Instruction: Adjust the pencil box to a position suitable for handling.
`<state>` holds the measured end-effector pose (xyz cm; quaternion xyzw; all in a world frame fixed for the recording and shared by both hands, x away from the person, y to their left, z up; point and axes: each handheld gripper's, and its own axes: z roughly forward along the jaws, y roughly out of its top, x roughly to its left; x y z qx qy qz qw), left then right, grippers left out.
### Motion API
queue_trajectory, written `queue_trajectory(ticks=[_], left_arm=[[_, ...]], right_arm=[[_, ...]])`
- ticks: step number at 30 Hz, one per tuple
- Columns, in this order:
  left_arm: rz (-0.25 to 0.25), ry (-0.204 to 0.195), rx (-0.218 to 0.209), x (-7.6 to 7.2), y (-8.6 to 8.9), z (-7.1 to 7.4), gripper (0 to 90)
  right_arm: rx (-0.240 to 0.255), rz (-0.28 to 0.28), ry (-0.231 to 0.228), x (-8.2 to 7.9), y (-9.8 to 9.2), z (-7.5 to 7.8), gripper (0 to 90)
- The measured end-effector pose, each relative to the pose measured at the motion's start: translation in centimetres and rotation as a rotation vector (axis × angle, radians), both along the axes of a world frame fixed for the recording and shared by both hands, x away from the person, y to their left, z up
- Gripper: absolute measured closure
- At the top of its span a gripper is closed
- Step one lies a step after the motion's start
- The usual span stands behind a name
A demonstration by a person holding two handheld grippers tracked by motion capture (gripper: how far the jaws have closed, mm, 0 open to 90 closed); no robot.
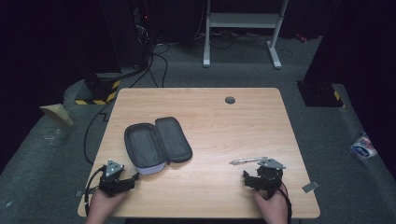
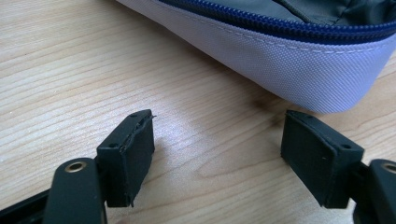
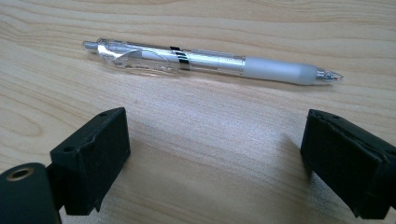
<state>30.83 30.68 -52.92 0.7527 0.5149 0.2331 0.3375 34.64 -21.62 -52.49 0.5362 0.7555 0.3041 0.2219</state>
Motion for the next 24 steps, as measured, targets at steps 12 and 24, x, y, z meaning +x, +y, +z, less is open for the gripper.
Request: queue_trajectory(ticks=[12, 24], left_arm=[[0.005, -0.005, -0.002, 0.05, 0.20, 0.03, 28.6], [0.021, -0.008, -0.036, 0.10, 0.60, 0.68, 36.9]], right_arm=[[-0.003, 0.025, -0.001, -0.08, -0.15, 0.01, 7.9], [-0.002, 0.063, -0.003, -0.22, -0.06, 0.02, 9.3]])
